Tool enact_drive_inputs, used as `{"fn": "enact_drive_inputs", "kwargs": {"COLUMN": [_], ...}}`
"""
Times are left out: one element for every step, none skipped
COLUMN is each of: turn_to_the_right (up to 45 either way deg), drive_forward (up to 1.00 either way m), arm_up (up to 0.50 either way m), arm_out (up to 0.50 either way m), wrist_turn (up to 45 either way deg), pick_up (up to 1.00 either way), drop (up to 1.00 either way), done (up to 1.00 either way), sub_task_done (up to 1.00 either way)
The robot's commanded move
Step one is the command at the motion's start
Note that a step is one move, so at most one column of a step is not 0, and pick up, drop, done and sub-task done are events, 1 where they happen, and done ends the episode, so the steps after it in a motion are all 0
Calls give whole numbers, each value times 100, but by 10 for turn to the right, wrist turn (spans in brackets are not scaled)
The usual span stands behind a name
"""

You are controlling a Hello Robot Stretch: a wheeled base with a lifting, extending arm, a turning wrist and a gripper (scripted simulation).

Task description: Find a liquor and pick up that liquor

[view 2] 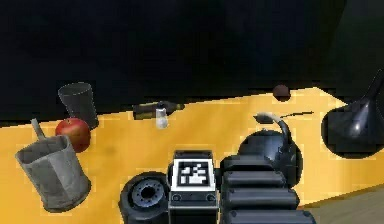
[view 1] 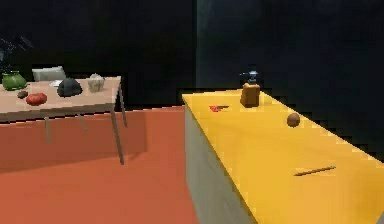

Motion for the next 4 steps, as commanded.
{"fn": "enact_drive_inputs", "kwargs": {"turn_to_the_right": [0,0,0,0], "drive_forward": [0,0,0,0], "arm_up": [0,0,0,-12], "arm_out": [48,0,0,0], "wrist_turn": [0,450,150,0], "pick_up": [0,0,0,0], "drop": [0,0,0,0], "done": [0,0,0,0], "sub_task_done": [0,0,0,0]}}
